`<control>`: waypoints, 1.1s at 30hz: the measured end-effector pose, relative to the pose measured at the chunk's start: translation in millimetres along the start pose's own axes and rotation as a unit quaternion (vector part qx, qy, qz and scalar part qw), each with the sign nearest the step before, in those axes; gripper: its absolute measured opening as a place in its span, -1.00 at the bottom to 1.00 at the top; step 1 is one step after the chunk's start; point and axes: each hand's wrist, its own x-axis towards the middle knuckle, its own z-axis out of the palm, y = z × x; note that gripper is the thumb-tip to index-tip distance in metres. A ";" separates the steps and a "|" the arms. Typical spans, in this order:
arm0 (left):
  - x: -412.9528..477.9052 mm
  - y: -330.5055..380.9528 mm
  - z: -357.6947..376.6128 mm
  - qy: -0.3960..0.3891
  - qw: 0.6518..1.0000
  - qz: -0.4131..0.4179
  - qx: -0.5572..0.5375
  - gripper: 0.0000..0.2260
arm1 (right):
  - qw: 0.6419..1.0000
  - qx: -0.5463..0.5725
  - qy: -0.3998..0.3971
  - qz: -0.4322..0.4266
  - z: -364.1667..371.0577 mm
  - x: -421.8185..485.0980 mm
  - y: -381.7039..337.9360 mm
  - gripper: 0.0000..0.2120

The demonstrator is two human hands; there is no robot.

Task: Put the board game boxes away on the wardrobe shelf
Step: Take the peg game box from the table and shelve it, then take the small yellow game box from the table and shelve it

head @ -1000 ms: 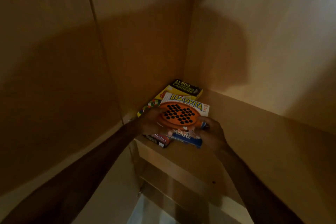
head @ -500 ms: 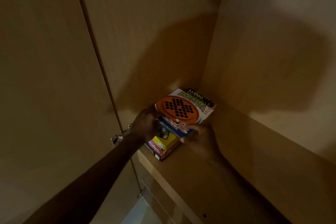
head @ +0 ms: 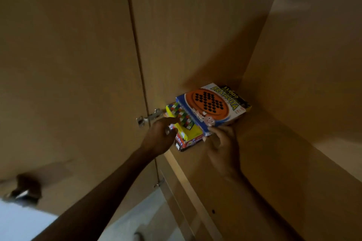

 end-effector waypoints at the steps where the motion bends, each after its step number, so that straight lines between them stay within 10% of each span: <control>1: -14.0 -6.2 -2.2 0.020 0.999 -0.030 -0.031 -0.74 | 1.000 0.010 0.004 -0.011 4.4 -8.3 -3.6 -0.71; 21: -501.2 -123.5 -179.1 0.389 0.825 -0.381 -0.149 -0.78 | 0.852 0.157 -0.485 -0.114 219.4 -312.5 -227.9 -0.81; 33: -812.9 -114.4 -249.8 0.637 0.595 -0.484 -0.076 -0.79 | 0.620 0.122 -0.713 -0.303 307.1 -602.5 -392.5 -0.83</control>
